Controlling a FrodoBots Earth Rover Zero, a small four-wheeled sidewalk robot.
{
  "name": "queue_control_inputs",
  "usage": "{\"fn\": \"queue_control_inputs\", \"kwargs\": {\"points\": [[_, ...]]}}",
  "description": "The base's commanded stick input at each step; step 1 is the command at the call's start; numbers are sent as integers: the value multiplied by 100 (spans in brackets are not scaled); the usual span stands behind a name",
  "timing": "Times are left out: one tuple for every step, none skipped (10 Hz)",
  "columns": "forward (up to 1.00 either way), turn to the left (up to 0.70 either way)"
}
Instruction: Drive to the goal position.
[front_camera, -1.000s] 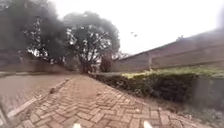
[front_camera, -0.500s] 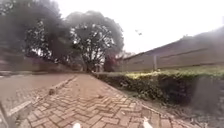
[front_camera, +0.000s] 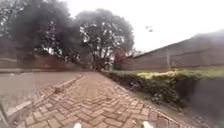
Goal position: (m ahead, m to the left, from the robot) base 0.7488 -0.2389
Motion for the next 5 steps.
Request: {"fn": "queue_control_inputs", "kwargs": {"points": [[50,50],[50,50],[50,50],[50,50],[50,48]]}}
